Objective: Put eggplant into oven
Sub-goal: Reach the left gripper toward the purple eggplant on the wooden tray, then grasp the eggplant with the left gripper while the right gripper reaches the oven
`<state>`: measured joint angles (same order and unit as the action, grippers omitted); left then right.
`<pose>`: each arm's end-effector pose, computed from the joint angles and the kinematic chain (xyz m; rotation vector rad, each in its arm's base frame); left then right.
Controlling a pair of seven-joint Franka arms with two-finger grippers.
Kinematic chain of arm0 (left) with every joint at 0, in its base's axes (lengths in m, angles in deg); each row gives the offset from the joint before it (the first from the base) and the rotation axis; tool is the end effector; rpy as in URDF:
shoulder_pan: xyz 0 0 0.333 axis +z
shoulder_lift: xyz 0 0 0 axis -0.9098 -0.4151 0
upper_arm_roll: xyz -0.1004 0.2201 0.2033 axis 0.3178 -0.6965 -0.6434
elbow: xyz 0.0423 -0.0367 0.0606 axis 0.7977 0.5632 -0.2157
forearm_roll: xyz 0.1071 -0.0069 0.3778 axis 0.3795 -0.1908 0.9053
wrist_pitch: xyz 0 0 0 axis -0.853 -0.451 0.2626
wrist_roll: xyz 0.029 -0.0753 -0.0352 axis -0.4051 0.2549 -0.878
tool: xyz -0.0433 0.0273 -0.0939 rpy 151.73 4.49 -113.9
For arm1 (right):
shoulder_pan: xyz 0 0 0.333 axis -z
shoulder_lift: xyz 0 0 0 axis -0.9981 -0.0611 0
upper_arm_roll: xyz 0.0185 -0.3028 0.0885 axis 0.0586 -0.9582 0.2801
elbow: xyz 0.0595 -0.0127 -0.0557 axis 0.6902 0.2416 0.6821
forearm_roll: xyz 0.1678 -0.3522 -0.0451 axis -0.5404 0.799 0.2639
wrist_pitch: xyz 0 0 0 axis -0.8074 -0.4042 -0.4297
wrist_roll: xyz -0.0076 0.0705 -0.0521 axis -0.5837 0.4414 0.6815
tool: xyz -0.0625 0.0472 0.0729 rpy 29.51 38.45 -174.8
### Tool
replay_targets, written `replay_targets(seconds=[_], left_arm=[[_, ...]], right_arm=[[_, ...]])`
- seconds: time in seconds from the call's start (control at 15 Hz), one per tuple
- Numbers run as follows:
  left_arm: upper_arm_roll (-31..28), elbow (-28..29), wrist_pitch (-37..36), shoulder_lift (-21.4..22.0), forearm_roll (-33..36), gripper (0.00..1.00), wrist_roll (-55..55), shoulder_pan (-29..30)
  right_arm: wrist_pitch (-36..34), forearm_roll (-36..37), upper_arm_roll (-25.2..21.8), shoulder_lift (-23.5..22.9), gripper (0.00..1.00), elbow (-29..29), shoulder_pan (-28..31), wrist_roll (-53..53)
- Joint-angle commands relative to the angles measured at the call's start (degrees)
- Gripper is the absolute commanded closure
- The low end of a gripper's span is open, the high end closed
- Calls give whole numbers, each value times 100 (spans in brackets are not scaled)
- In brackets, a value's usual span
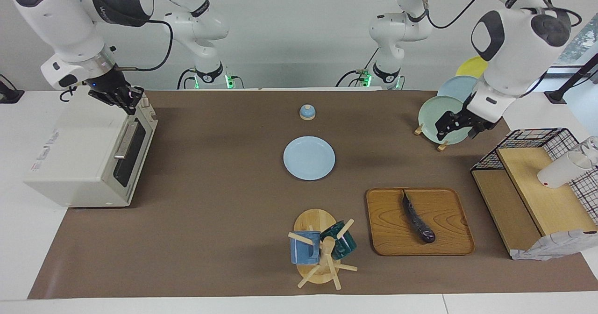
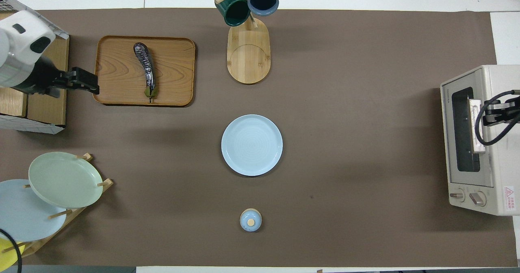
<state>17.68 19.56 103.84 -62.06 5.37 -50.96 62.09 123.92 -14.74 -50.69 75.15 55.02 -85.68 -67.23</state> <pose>0.6199 -0.0533 0.5113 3.1002 -0.0159 -0.0825 0.5397 -0.0665 0.5695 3.0740 -0.1733 -0.1494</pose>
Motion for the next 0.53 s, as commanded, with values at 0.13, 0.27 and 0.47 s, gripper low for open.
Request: replay_targets(seconds=[0.13, 0.27, 0.47], left_arm=[[-9, -1028, 534, -1486, -263, 0, -118, -153], [0, -1203, 798, -1898, -272, 0, -319, -198], [0, -1362, 1273, -2357, -298, 0, -602, -277]], right_arm=[[968, 594, -13, 131, 100, 1090, 120, 579], [1240, 804, -21, 61, 100, 1274, 156, 606], [1461, 928, -13, 52, 100, 1451, 261, 676]])
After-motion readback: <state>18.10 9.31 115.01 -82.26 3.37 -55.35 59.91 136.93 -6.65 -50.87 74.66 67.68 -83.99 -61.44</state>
